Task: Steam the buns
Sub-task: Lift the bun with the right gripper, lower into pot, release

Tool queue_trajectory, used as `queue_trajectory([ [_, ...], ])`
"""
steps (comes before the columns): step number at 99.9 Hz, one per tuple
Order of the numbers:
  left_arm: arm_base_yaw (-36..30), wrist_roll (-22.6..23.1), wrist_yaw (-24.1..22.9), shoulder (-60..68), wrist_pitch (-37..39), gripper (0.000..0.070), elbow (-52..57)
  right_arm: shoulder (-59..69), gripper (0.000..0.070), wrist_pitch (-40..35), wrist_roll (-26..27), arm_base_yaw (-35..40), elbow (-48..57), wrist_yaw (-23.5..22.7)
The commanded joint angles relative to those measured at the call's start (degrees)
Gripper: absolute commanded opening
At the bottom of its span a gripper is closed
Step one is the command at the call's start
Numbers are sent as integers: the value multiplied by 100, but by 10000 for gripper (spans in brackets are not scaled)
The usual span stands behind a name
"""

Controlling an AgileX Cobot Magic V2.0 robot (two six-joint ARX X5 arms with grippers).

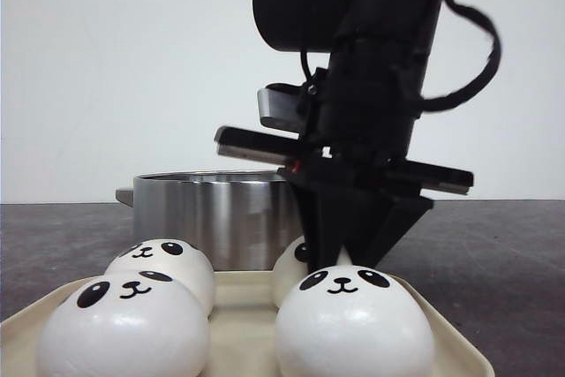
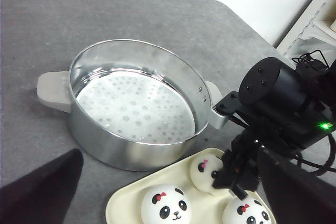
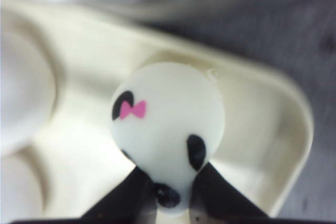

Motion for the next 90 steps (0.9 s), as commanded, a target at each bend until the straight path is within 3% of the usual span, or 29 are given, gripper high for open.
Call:
queue_trajectory([
  [1, -52, 79, -11, 20, 57, 682, 96, -223, 0, -109, -186, 256, 205, -28],
  [18, -79, 83, -15, 20, 66, 681, 96, -970, 0, -225, -249, 754, 772, 107],
  [43, -92, 273, -55, 20, 66, 682, 96, -1064, 0, -227, -940, 592, 2385, 1165],
  [65, -197, 271, -52, 22, 50, 682, 96, 81, 0, -234, -1388, -466, 3049, 719],
  [90, -299, 271, -52, 22, 22, 682, 96, 1604, 0, -286, -1331, -1141, 3348, 540],
])
